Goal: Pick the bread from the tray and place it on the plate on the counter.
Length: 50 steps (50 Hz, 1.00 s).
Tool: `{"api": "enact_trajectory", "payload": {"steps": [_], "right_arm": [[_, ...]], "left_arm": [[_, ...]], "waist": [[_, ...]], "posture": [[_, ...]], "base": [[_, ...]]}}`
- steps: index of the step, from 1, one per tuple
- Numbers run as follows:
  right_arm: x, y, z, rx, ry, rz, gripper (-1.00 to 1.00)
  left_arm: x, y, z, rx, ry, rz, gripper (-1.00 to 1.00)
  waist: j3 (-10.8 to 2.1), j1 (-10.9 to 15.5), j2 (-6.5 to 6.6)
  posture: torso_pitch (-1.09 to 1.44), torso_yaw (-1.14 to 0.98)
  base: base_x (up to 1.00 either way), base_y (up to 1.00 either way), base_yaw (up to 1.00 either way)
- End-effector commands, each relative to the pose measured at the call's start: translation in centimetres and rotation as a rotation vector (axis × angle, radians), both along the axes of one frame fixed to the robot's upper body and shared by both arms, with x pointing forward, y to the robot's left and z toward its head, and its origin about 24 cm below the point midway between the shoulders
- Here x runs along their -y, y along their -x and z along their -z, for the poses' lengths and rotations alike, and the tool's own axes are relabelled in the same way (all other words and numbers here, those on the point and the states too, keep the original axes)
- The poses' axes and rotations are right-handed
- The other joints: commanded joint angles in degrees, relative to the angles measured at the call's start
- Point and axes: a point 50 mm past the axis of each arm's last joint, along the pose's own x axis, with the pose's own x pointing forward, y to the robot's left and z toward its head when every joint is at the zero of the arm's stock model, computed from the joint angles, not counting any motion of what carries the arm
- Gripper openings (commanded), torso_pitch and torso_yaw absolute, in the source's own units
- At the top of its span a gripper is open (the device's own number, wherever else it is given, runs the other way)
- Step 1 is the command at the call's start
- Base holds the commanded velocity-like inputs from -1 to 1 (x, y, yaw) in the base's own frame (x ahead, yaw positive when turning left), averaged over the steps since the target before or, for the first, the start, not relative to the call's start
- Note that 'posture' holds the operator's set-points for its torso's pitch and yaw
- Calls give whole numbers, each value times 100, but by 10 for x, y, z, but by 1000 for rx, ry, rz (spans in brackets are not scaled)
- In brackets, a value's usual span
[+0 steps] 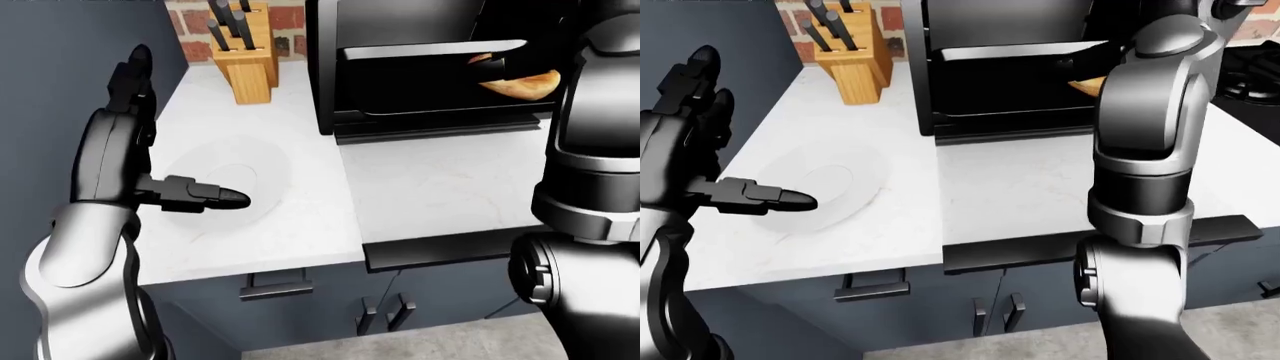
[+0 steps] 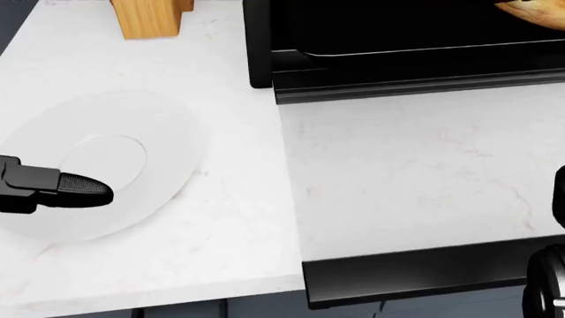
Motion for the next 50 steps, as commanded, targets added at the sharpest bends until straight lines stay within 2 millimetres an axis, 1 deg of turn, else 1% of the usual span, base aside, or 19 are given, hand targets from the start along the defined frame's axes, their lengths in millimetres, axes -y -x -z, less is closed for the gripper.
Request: {"api": "enact_trajectory", "payload": {"steps": [1,7,9,14,21,34,40,50], "right_arm": [[0,5,-18,87,40,14,100],[4,-5,-17,77,45,34,100],[11,-5,-17,64,47,37,100],[15,-15,-16,51,38,45,100],[16,-28,-4,18,33,55,100],[16,-37,4,-13,33,63,100],[19,-40,8,-23,37,80,100],[23,-41,14,-45,38,97,100]], "left_arm": [[0,5,-11,69,-21,-7,100],[1,5,-10,67,-22,-6,100],[1,4,-9,67,-22,-6,100],[1,4,-9,66,-23,-9,100],[1,4,-9,65,-23,-9,100],[0,5,-11,66,-25,-7,100],[-1,7,-10,66,-26,-10,100],[-1,7,-9,65,-28,-11,100]], "waist": [[-158,0,-5],[-172,-4,4],[-174,-2,-2],[-172,-3,-7],[-172,-10,-14],[-165,-5,-20],[-166,-4,-22],[-175,3,-27]], "posture": [[0,0],[0,0],[0,0],[0,0],[0,0],[0,0],[0,0],[0,0]], "base": [[0,0,0],[0,0,0],[0,0,0],[0,0,0],[0,0,0],[0,0,0],[0,0,0],[0,0,0]]}}
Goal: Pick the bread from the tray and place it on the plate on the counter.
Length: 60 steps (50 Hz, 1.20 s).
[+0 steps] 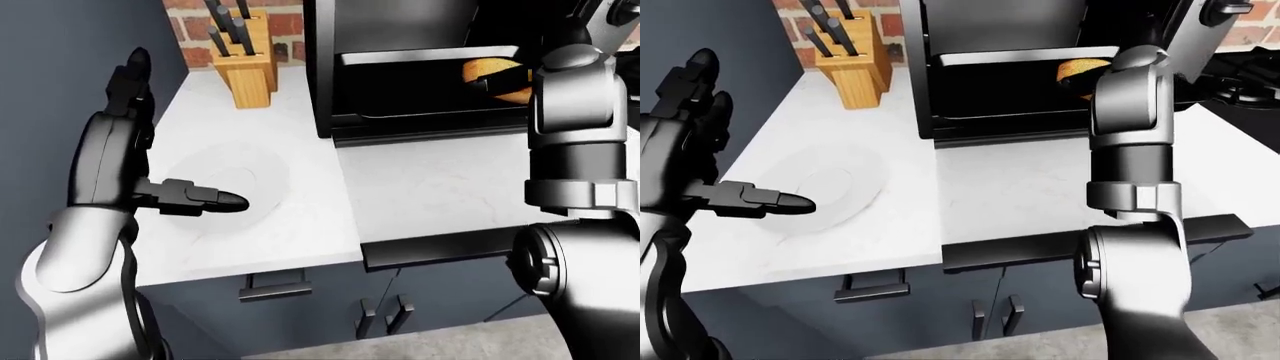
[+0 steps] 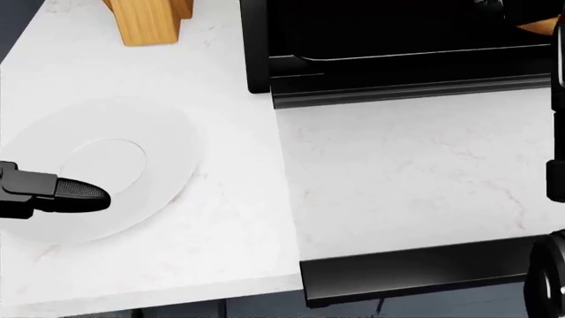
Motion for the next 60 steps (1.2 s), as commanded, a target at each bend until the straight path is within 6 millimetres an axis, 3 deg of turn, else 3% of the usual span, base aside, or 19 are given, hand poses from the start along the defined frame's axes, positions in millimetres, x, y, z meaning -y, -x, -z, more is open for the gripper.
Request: {"api": "enact_trajectory", "payload": {"steps": [1,25,34,37,46,49,51,52,60], "right_arm": [[0,6,-23,88,30,5,100],[3,7,-16,47,32,18,98],[4,8,-18,42,30,17,63],[4,8,-19,43,31,15,41],[3,10,-18,38,31,8,-33],[2,9,-18,39,31,5,-74],[1,9,-18,41,30,4,-85],[1,9,-18,41,31,3,-100],[-1,10,-22,56,29,-3,-100]], "left_arm": [[0,5,-11,71,-23,-9,100],[0,6,-12,71,-27,-9,100],[0,4,-13,72,-29,-7,100],[0,5,-13,72,-30,-8,100],[-1,8,-12,72,-31,-12,100],[-2,8,-12,73,-31,-14,100],[-2,8,-12,73,-31,-15,100],[-2,9,-12,72,-30,-15,100],[-2,8,-11,71,-30,-17,100]], "waist": [[-155,-1,-10],[-175,12,-32],[-177,16,-32],[-177,13,-31],[-174,-2,-33],[-174,-4,-34],[-174,-4,-33],[-174,-5,-33],[-169,-4,-35]], "posture": [[0,0],[0,0],[0,0],[0,0],[0,0],[0,0],[0,0],[0,0],[0,0]], "base": [[0,0,0],[0,0,0],[0,0,0],[0,0,0],[0,0,0],[0,0,0],[0,0,0],[0,0,0],[0,0,0]]}}
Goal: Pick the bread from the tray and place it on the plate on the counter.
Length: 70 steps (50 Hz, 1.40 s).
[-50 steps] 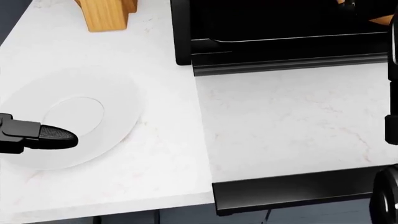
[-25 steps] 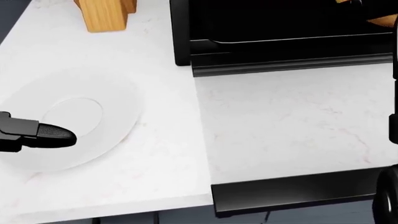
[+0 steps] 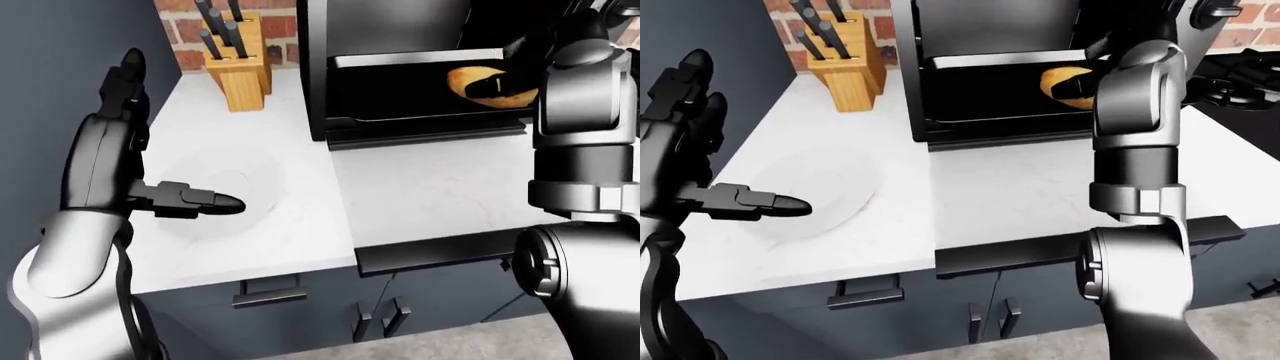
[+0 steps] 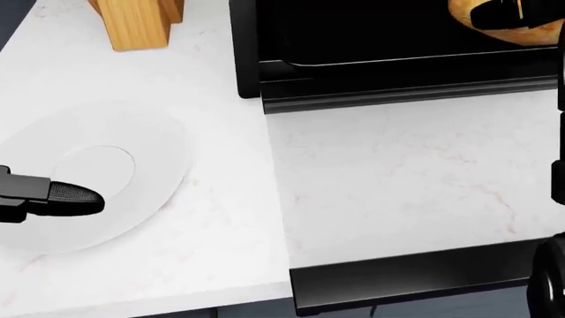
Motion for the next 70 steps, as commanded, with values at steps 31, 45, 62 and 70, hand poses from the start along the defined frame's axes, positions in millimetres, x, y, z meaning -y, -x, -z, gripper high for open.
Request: {"api": "enact_trajectory", "payload": {"steps": [31,45,62,70], "right_arm": [[-15,22,-56,168,-25,-76,-100],[-36,56,-77,230,-21,-168,-100],[-62,97,-93,296,-56,-357,-100],[-73,113,-101,326,-116,-456,-100]], "left_arm": [[-1,6,-11,72,-24,-5,100],[0,6,-10,73,-15,-3,100],[1,3,-14,85,12,4,100],[1,4,-14,78,30,9,100]], "waist": [[-96,20,29],[-70,19,42],[-32,-7,80],[-11,6,109]], "posture": [[0,0],[0,0],[0,0],[0,2]], "base": [[0,0,0],[0,0,0],[0,0,0],[0,0,0]]}}
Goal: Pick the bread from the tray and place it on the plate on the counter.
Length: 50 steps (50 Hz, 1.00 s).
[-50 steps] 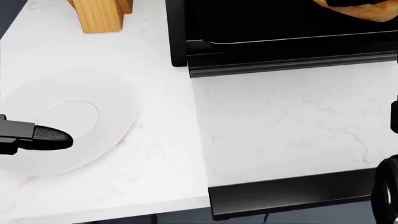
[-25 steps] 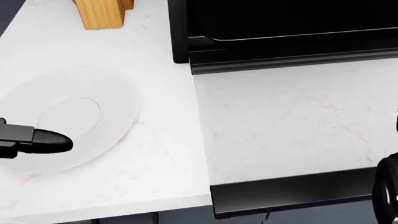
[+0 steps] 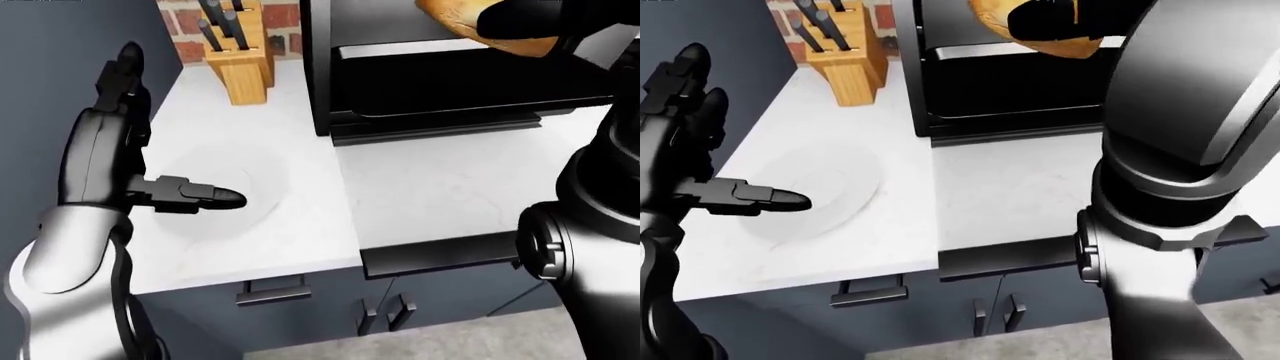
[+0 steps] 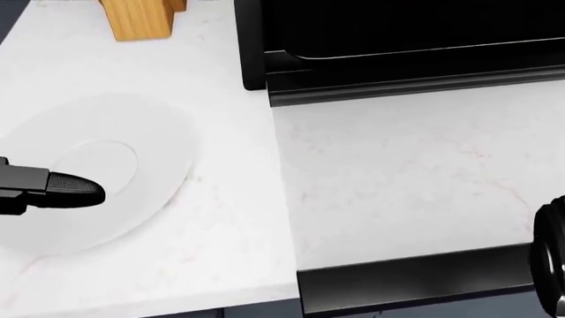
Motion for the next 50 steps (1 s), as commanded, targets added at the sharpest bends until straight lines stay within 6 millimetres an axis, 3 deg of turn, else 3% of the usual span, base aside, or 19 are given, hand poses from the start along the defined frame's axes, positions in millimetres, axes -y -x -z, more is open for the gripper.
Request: {"api": "enact_trajectory", "payload": {"steps": [1,13,25,32,41,50], "right_arm": [[-3,11,-12,57,-6,-29,-100],[-28,21,-20,99,-48,-208,-100],[-61,19,-13,127,-49,-316,-100],[-68,21,-17,143,-59,-353,-100],[-68,29,-27,151,-52,-386,-100],[-74,33,-24,151,-46,-407,-100]], "left_arm": [[-1,5,-10,68,-7,-13,100],[-1,7,-8,68,-7,-20,100],[0,9,-8,72,8,-13,100],[5,21,-12,92,3,7,100],[10,28,-34,134,-34,24,100],[17,39,-46,153,-60,28,100]], "waist": [[-149,11,-5],[-121,146,33],[-138,402,51],[-123,595,35],[-103,904,35],[-89,1303,48]], "posture": [[0,3],[0,9],[0,15],[0,18],[0,22],[0,27]], "base": [[0,0,0],[0,0,0],[0,0,0],[0,0,0],[0,0,0],[0,0,0]]}}
